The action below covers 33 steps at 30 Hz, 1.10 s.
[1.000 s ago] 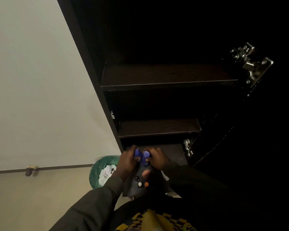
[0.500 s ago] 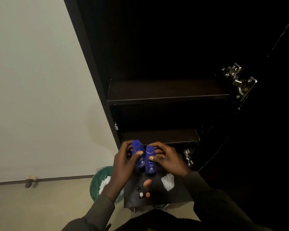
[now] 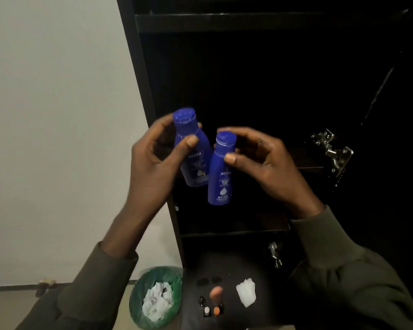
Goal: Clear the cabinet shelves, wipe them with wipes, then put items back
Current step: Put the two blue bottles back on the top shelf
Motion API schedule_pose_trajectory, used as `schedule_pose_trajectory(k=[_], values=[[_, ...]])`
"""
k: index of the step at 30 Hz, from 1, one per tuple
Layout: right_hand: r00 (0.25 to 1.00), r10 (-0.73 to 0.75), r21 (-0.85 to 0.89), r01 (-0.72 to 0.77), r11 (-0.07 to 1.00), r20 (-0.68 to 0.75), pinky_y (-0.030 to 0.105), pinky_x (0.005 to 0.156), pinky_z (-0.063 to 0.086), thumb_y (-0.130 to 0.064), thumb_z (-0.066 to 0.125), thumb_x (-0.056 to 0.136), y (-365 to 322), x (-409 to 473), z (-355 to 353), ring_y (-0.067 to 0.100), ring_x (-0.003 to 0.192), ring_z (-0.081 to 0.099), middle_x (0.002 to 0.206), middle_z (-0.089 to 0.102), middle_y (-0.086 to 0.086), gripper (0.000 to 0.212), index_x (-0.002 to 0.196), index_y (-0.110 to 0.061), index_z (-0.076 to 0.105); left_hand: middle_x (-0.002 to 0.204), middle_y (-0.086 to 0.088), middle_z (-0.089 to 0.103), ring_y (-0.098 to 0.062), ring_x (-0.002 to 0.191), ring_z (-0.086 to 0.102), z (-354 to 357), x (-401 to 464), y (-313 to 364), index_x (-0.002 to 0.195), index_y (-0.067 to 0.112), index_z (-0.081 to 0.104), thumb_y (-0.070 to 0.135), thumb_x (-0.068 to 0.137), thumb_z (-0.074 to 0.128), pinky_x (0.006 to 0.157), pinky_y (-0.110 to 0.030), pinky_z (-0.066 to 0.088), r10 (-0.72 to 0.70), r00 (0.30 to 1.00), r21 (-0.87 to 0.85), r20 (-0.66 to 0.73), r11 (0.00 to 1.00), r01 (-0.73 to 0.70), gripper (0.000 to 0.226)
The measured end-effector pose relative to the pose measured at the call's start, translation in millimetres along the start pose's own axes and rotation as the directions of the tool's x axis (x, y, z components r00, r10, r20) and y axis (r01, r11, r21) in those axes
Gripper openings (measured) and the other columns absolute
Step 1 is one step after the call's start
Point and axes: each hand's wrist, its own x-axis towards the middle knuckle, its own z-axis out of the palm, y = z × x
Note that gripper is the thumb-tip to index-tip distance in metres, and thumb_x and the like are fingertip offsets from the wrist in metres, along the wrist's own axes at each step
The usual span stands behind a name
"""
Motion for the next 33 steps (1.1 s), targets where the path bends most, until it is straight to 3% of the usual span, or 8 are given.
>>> schedule_pose_trajectory(k=[7,13,17,20,25,29,33], values=[[0.974,-0.221,-0.069,0.217,0.974,-0.05,0.026,0.093,0.051,-0.008,0.064,0.091,-78.9,45.5,-21.6,0.013,0.115,0.062,0.126,0.063,0.004,0.043,0.133,-0.006,0.054,0.12,-0.005,0.068,-0.01,0.11,0.066,-10.3,60.7,77.7,0.129,0.002,0.056,0.018,0.095,0.061,0.087,-0.021,0.053,0.206,0.978,0.12,-0.018,0.972,-0.202,0.038],[0.922,-0.356,0.032,0.365,0.931,-0.15,0.031,0.086,0.053,-0.009,0.062,0.091,-149.4,77.6,-43.5,0.023,0.109,0.065,0.12,0.067,0.012,0.038,0.128,-0.003,0.057,0.113,-0.006,0.071,-0.014,0.103,0.07,-11.5,107.6,145.6,0.12,0.005,0.059,0.019,0.095,0.061,0.085,-0.027,0.055,0.345,0.938,0.114,0.024,0.931,-0.346,0.029],[0.898,-0.379,0.006,0.39,0.921,-0.224,0.034,0.08,0.056,-0.016,0.063,0.091,-194.6,105.5,-57.5,0.015,0.098,0.068,0.11,0.069,0.005,0.033,0.123,-0.009,0.06,0.117,-0.004,0.068,-0.011,0.105,0.068,-12.5,144.7,176.5,0.124,0.005,0.056,0.033,0.091,0.061,0.087,-0.034,0.058,0.409,0.912,0.254,0.033,0.879,-0.404,0.043],[0.891,-0.388,-0.092,0.377,0.922,-0.236,0.032,0.081,0.058,-0.018,0.062,0.094,-211.7,129.5,-65.1,0.011,0.099,0.069,0.115,0.067,0.002,0.031,0.124,-0.012,0.058,0.122,-0.003,0.063,-0.012,0.105,0.066,-13.1,171.9,187.3,0.126,0.007,0.049,0.037,0.087,0.06,0.086,-0.039,0.058,0.416,0.909,0.357,0.01,0.848,-0.391,0.051],[0.916,-0.295,-0.139,0.266,0.954,-0.271,0.03,0.078,0.059,-0.017,0.063,0.092,-215.0,168.3,-71.8,0.008,0.096,0.07,0.113,0.067,-0.001,0.03,0.122,-0.018,0.059,0.113,-0.005,0.057,-0.027,0.104,0.063,-7.0,209.2,191.4,0.117,0.016,0.04,0.024,0.089,0.058,0.088,-0.049,0.056,0.299,0.954,0.553,-0.001,0.795,-0.249,0.034],[0.939,-0.202,-0.105,0.179,0.978,-0.279,0.025,0.072,0.059,-0.011,0.063,0.092,-208.6,184.5,-71.3,0.008,0.09,0.071,0.107,0.069,0.0,0.03,0.121,-0.015,0.058,0.129,-0.014,0.055,-0.033,0.113,0.059,4.4,219.9,193.4,0.138,0.007,0.032,0.016,0.093,0.055,0.092,-0.048,0.054,0.189,0.982,0.676,0.004,0.723,-0.142,0.051],[0.952,-0.144,-0.097,0.122,0.988,-0.272,0.033,0.078,0.061,-0.012,0.065,0.09,-197.6,195.2,-71.7,0.011,0.091,0.071,0.106,0.07,0.0,0.03,0.119,-0.017,0.058,0.128,-0.015,0.055,-0.032,0.113,0.058,7.1,224.5,190.9,0.132,0.008,0.038,0.019,0.093,0.056,0.081,-0.04,0.05,0.145,0.989,0.711,0.005,0.696,-0.106,0.044]])
